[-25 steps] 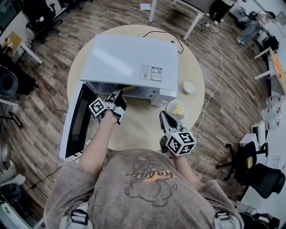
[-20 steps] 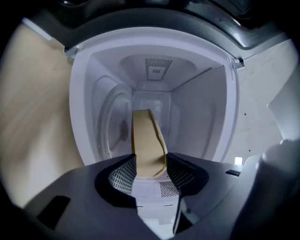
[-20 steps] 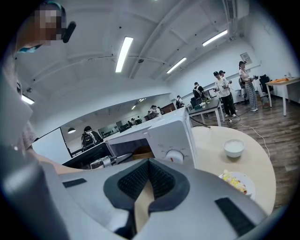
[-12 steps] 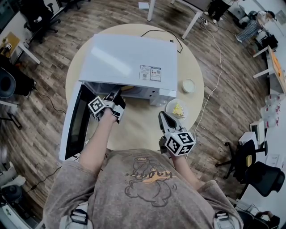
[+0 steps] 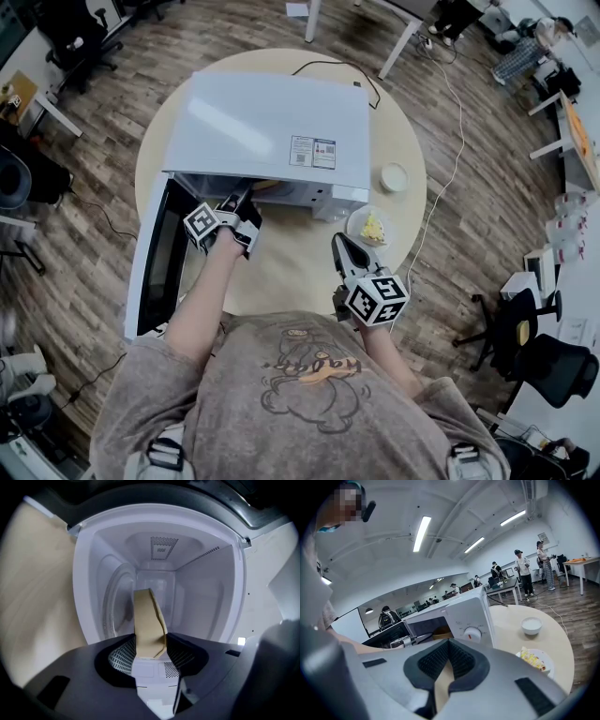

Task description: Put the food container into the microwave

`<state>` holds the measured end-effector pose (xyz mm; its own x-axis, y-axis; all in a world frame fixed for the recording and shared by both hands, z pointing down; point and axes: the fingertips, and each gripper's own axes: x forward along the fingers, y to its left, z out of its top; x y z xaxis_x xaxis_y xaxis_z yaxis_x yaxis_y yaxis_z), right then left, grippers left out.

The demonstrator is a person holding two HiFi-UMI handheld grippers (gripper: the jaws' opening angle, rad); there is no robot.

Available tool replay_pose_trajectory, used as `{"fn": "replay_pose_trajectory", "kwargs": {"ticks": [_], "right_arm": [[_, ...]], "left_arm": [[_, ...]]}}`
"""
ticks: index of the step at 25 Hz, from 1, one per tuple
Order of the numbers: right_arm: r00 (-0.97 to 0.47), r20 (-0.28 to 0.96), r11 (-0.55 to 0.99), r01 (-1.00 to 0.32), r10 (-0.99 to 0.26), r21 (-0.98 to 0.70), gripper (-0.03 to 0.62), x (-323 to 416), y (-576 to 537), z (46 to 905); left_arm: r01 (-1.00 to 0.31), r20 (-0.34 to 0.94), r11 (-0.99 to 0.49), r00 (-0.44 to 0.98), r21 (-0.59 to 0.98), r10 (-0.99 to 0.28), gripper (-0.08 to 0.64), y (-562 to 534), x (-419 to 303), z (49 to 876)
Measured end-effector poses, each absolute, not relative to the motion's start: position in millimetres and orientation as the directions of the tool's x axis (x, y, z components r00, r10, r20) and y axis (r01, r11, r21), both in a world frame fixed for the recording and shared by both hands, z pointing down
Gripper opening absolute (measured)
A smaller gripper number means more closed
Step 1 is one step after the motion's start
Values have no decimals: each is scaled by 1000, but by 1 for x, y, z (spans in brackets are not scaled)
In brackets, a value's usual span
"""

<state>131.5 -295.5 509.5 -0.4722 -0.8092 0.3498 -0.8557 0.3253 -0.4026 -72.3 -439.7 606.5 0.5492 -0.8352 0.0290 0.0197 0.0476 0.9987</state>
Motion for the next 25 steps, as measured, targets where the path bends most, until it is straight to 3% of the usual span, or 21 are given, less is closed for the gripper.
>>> {"fn": "replay_pose_trajectory", "kwargs": {"ticks": [25], "right_arm": [[-487, 357, 337, -849, -797, -406, 0, 127, -297, 514]], "left_arm": [[-128, 162, 109, 561, 986, -812, 209, -439, -71, 612]]}}
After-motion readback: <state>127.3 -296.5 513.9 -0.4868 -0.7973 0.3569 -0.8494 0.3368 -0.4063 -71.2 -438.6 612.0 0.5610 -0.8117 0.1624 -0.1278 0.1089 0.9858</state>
